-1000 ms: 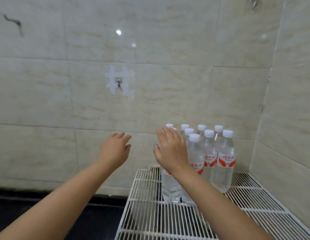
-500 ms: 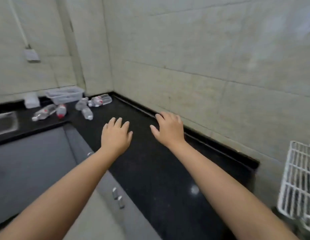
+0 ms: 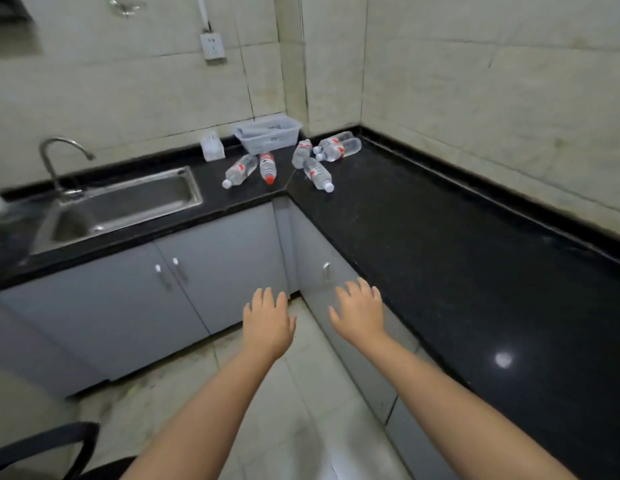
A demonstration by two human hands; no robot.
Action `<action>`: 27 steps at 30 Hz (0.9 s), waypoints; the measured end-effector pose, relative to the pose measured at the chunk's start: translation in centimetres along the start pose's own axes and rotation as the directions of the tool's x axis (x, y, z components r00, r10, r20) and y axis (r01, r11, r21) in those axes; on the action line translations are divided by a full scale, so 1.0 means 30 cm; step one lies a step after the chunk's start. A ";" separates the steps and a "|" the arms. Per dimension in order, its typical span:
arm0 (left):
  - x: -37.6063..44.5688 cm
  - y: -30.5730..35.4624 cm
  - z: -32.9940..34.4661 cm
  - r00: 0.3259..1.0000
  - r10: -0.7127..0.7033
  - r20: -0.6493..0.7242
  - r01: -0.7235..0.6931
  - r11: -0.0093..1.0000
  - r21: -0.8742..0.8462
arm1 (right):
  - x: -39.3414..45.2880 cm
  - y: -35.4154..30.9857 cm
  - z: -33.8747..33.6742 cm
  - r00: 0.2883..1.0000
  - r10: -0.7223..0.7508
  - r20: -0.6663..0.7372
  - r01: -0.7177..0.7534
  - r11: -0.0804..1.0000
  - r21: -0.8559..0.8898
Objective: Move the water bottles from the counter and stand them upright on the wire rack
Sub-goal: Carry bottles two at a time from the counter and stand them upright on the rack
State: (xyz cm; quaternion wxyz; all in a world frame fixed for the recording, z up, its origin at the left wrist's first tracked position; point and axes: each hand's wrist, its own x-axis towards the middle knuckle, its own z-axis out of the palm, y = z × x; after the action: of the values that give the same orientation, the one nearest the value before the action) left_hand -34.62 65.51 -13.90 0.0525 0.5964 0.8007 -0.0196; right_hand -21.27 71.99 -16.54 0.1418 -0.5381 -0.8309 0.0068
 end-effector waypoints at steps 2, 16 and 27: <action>0.082 -0.059 0.025 1.000 -0.001 0.029 0.002 1.000 -0.009 | 0.075 -0.035 0.075 1.000 -0.017 0.026 0.016 0.999 0.029; 1.011 -0.368 -0.062 0.994 0.026 0.109 -0.022 0.999 -0.036 | 1.027 -0.054 0.357 0.973 0.096 0.210 -0.117 0.989 0.091; 1.770 -0.611 -0.114 0.994 0.105 0.042 -0.103 0.993 -0.060 | 1.645 -0.108 0.506 0.955 0.235 0.183 -0.242 0.970 0.017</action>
State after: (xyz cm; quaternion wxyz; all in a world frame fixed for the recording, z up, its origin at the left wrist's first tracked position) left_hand -67.42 111.17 -16.77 0.0888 0.6350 0.7674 -0.0074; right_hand -46.63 117.01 -19.31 0.0748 -0.6286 -0.7690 0.0888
